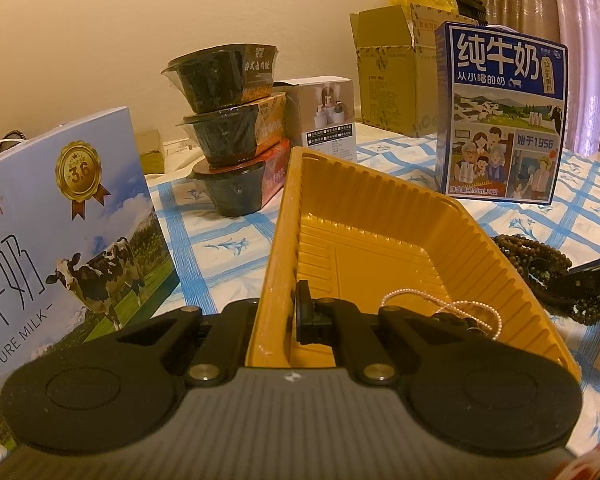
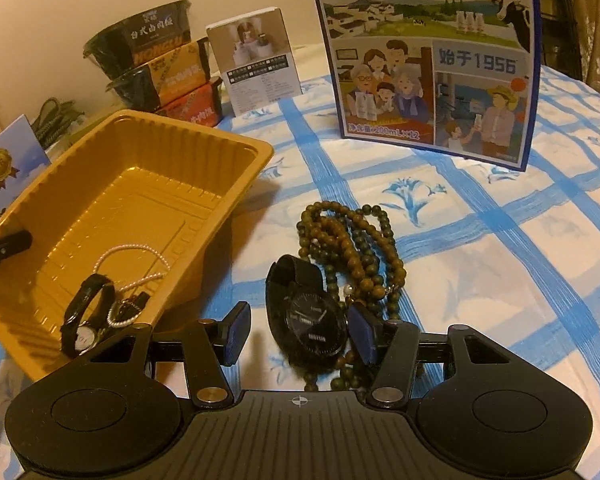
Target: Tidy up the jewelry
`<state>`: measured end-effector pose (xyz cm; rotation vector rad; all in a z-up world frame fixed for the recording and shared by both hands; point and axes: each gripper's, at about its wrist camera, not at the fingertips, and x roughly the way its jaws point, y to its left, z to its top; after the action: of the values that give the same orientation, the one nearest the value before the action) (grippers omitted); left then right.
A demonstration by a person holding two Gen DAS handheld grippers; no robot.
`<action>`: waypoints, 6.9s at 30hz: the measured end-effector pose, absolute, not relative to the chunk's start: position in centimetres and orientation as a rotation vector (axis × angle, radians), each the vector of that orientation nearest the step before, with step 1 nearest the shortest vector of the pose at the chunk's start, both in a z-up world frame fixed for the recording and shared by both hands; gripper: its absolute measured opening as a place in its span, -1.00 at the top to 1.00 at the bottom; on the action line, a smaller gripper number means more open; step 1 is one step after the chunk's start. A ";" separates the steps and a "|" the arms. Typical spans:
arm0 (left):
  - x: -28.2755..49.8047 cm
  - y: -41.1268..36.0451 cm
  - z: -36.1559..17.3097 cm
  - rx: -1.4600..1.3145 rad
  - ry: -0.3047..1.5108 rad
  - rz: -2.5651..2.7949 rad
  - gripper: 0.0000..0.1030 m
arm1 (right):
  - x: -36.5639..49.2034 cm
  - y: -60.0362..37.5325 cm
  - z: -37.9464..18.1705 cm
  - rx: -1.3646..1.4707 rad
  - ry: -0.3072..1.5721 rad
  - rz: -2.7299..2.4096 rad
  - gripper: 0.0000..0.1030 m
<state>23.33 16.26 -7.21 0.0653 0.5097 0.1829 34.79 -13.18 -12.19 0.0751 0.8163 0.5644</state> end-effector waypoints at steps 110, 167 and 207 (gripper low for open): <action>23.6 16.3 -7.2 0.058 0.510 0.184 0.91 | 27.6 -11.5 -8.3 0.097 0.744 0.592 0.00; 23.6 16.2 -7.1 0.076 0.517 0.187 0.92 | 27.7 -18.3 -10.0 0.016 0.789 0.400 0.17; 23.6 16.2 -7.2 0.078 0.519 0.187 0.92 | 25.4 -19.8 -10.7 0.091 0.820 0.431 0.88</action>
<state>23.58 16.22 -7.18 0.0779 0.5186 0.1870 25.39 -19.80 -10.70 0.0914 0.8198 0.4307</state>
